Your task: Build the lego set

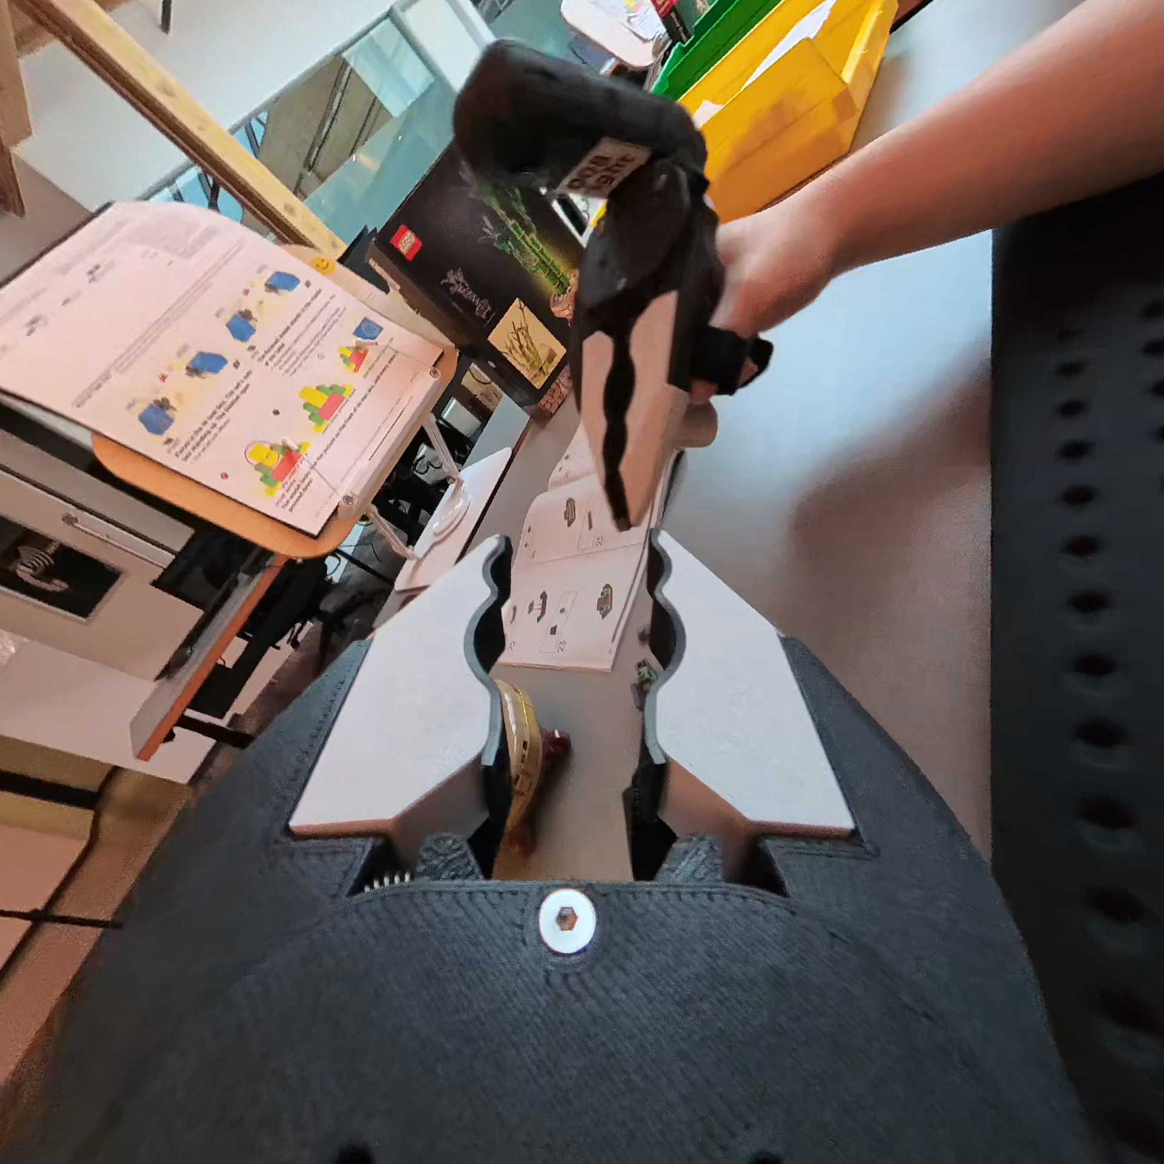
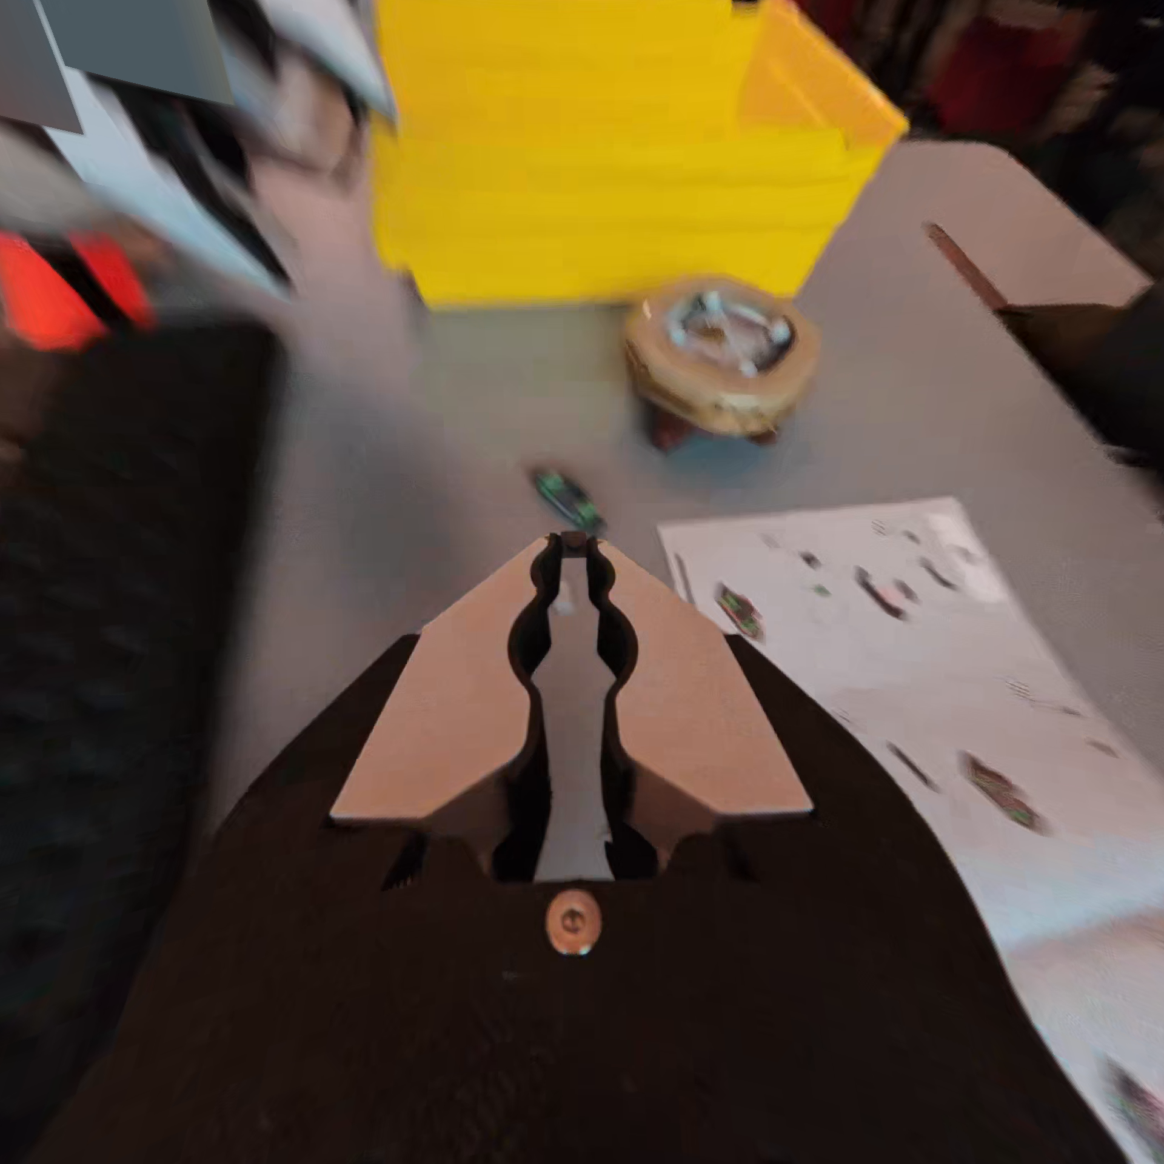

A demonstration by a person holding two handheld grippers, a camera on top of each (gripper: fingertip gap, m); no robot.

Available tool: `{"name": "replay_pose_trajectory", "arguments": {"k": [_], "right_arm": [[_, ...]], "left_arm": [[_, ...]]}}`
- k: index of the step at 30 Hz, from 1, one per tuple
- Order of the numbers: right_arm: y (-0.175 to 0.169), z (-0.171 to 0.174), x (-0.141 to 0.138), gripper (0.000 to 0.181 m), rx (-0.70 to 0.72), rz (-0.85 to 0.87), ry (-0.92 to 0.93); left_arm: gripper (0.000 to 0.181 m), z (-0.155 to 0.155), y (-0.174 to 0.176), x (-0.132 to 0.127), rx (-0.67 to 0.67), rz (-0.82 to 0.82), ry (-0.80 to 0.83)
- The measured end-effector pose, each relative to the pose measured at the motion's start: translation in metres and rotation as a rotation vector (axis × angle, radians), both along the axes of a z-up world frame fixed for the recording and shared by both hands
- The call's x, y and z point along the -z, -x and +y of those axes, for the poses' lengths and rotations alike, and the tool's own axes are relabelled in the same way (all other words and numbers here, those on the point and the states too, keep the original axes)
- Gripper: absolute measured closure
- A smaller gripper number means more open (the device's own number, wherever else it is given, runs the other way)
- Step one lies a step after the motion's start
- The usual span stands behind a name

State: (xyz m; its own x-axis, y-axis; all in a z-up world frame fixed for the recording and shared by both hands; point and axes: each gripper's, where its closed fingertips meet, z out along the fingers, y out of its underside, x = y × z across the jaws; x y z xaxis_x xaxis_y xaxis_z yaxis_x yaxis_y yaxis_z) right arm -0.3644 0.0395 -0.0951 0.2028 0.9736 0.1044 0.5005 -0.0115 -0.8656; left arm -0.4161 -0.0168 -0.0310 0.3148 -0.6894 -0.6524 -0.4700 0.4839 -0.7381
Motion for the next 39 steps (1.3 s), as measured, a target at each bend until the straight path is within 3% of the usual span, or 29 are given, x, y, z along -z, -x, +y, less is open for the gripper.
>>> {"name": "replay_pose_trajectory", "arguments": {"k": [3,7,31,39], "right_arm": [[-0.012,0.011,0.031,0.175,0.028,-0.170,-0.062],[-0.009,0.014,0.048,0.175,0.023,-0.228,-0.027],[-0.002,0.020,0.072,0.174,0.022,-0.288,0.138],[-0.003,0.019,0.072,0.173,0.008,-0.290,0.112]], "left_arm": [[0.138,0.002,0.011,-0.001,-0.023,-0.020,0.043],[0.138,0.002,0.022,-0.007,-0.038,-0.044,0.059],[0.144,-0.003,0.033,-0.003,-0.049,-0.020,0.055],[0.144,-0.002,0.031,-0.005,-0.047,-0.021,0.054]]}}
